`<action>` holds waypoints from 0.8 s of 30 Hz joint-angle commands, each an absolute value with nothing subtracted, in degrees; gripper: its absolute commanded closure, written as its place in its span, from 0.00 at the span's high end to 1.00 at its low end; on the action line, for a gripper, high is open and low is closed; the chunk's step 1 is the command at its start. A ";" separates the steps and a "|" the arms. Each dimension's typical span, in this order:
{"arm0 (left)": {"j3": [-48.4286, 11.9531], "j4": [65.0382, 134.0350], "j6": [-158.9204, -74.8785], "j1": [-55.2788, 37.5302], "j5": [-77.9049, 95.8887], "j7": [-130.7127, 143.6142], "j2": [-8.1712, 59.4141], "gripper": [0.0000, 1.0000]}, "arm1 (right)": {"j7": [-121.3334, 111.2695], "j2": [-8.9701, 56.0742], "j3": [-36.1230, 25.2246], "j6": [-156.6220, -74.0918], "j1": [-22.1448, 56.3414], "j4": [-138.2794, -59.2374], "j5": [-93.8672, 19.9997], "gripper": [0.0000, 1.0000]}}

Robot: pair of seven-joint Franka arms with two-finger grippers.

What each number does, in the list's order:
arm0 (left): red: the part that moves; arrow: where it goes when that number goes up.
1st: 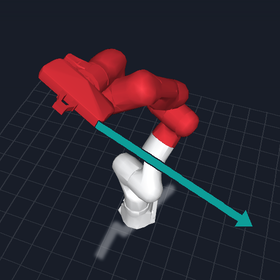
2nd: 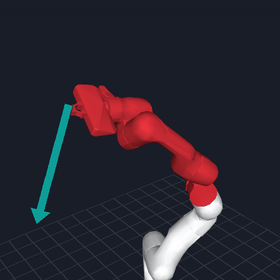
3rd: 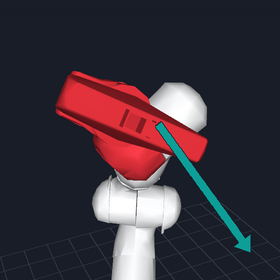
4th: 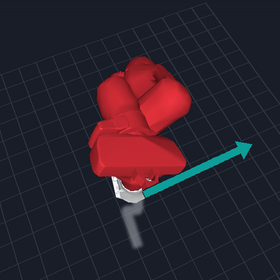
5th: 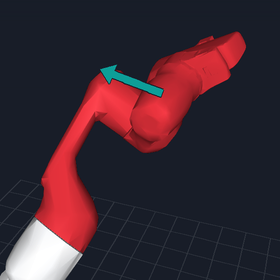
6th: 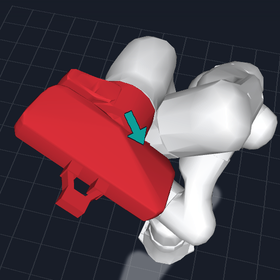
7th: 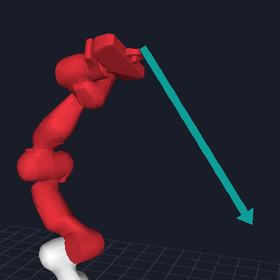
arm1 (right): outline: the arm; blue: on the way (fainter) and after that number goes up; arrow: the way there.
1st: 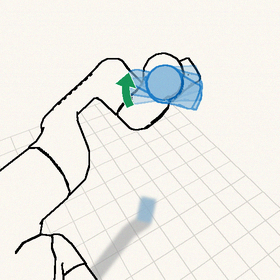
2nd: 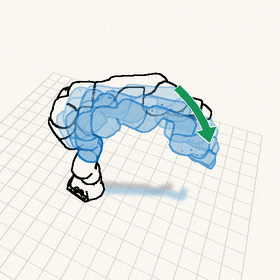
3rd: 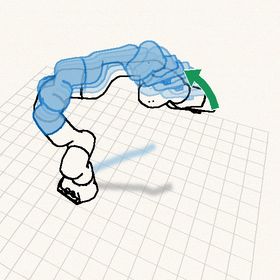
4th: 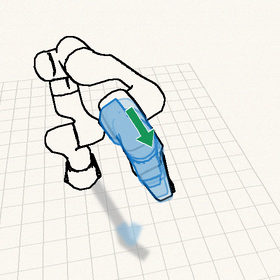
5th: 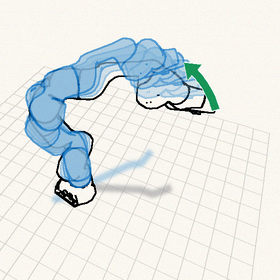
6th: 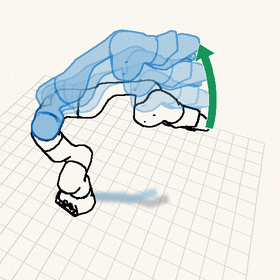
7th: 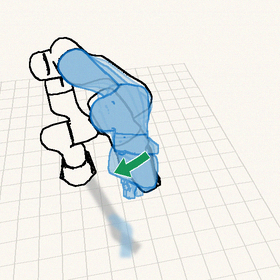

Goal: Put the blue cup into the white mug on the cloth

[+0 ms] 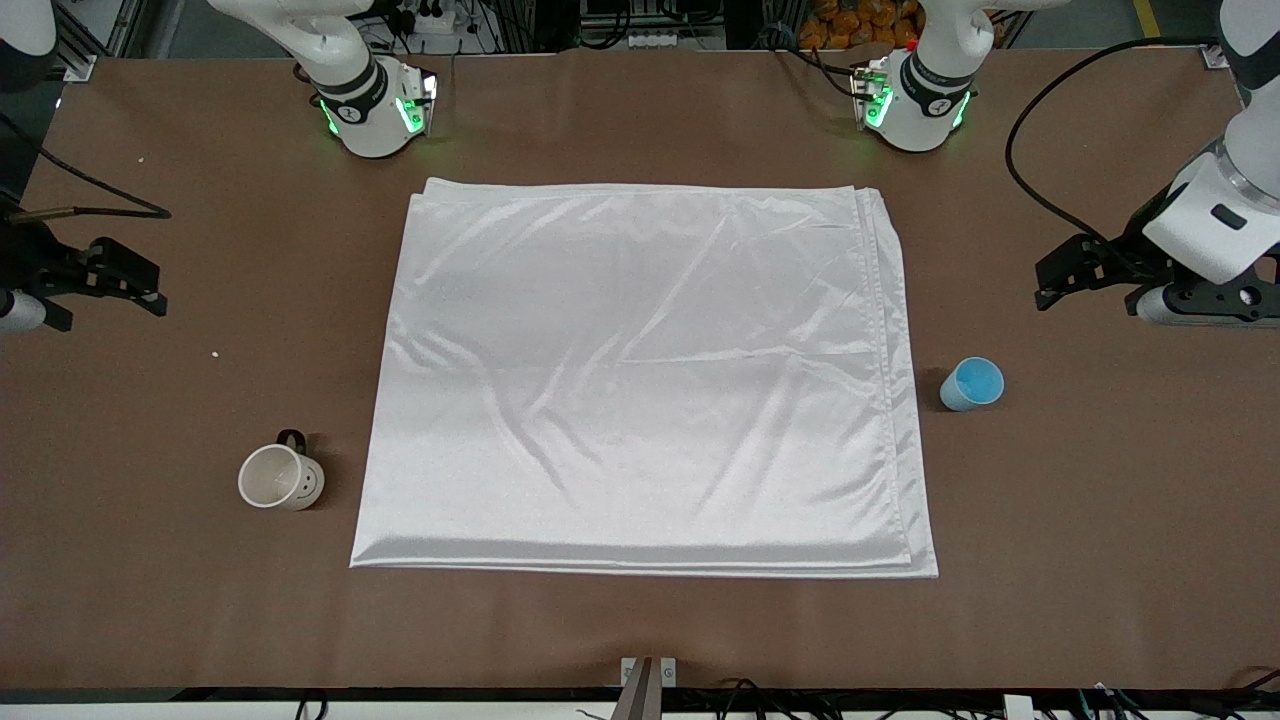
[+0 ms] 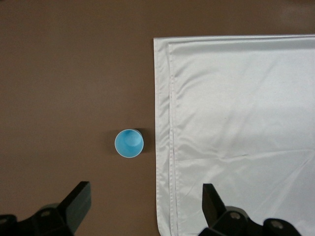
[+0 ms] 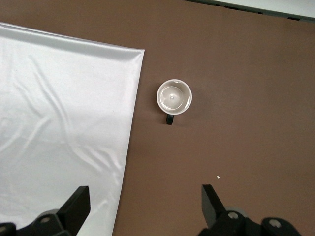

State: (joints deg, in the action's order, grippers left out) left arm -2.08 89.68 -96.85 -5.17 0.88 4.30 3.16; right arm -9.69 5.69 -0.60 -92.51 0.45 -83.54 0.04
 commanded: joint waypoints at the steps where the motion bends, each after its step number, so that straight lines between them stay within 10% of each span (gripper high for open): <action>1: -2.11 88.86 -95.62 -5.01 1.32 3.25 2.99 1.00 | -10.28 3.34 -0.70 -93.34 0.00 -85.96 -0.62 1.00; 24: -2.46 90.96 -95.89 -4.75 1.49 4.22 3.16 1.00 | -10.28 0.70 1.14 -96.59 -2.37 -92.11 -0.44 1.00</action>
